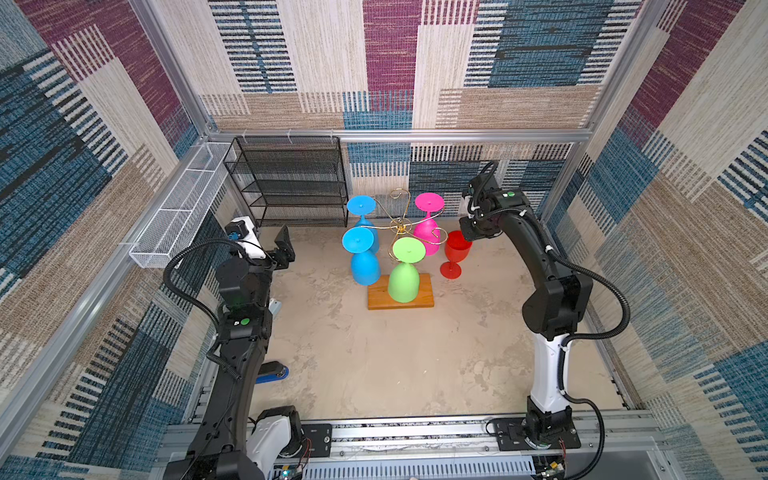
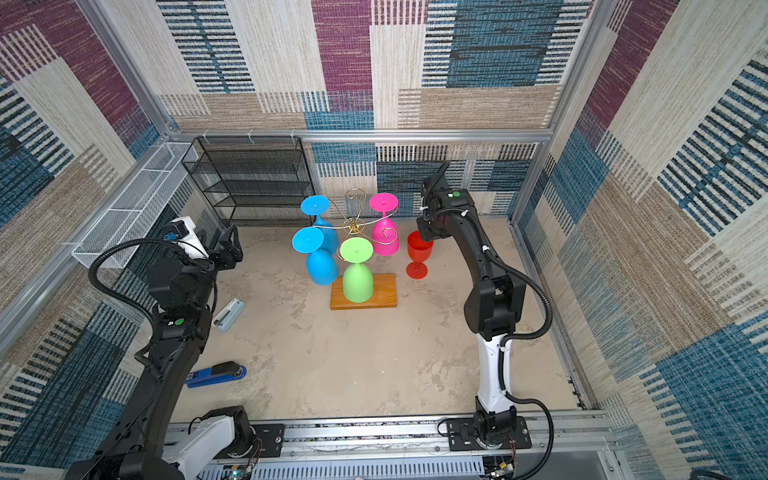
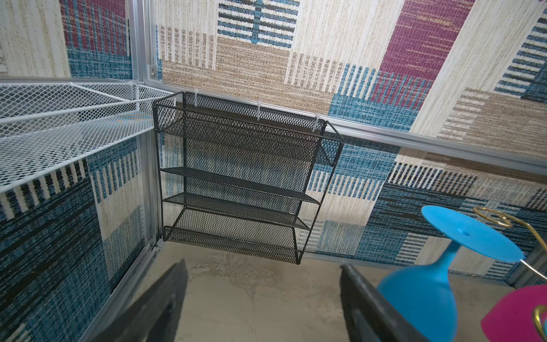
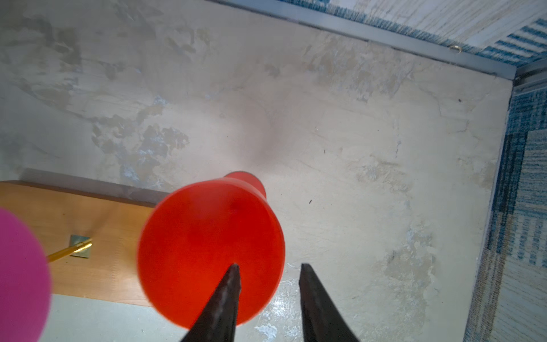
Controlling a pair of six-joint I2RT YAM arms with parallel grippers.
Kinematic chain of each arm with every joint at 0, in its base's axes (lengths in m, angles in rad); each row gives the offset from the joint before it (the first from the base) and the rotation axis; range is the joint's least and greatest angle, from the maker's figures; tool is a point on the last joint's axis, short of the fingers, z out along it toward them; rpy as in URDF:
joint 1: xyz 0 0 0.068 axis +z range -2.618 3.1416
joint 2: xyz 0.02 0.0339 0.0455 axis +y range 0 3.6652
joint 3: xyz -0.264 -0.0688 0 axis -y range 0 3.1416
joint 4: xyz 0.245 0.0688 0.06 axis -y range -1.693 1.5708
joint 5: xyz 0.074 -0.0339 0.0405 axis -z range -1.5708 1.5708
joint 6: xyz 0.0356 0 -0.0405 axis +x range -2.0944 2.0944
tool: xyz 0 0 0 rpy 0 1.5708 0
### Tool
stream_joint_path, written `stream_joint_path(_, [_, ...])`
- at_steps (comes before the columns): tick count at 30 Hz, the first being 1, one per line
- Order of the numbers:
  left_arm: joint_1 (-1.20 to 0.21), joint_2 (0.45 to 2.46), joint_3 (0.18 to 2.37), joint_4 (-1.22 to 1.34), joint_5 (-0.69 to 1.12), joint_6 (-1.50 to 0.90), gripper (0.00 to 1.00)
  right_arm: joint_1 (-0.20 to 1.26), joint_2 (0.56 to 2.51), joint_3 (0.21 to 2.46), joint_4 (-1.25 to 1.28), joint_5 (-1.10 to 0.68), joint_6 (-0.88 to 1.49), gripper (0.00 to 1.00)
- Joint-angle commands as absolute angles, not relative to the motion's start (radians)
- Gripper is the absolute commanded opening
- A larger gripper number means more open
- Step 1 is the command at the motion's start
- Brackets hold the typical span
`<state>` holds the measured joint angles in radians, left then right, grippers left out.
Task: Take the wine glass off the wine glass rack
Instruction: Place the wine glass at the top-right of the table, then pick up the wine glass from the wine glass rack.
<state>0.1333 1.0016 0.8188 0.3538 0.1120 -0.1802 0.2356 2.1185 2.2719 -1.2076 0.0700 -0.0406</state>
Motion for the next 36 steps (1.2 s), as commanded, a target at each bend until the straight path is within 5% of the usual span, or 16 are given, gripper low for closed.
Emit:
stream_joint_path(1, [0.136,0.997,0.817,0.382,0.124,-0.187,0.83,0.234,2.094,2.334,-1.174,0.004,-0.014,0.40])
stream_joint_path(8, [0.138,0.983,0.812,0.383,0.121,-0.188,0.83,0.218,1.986,2.356,-1.080,-0.131,0.023,0.46])
stream_joint_path(16, [0.139,0.963,0.804,0.386,0.121,-0.192,0.83,0.154,1.679,1.912,-0.642,-0.475,0.161,0.59])
stream_joint_path(21, [0.141,0.957,0.804,0.387,0.124,-0.198,0.83,0.150,1.673,1.833,-0.496,-0.674,0.254,0.70])
stream_joint_path(36, [0.147,0.951,0.795,0.397,0.132,-0.207,0.83,0.161,1.786,1.884,-0.434,-0.779,0.313,0.65])
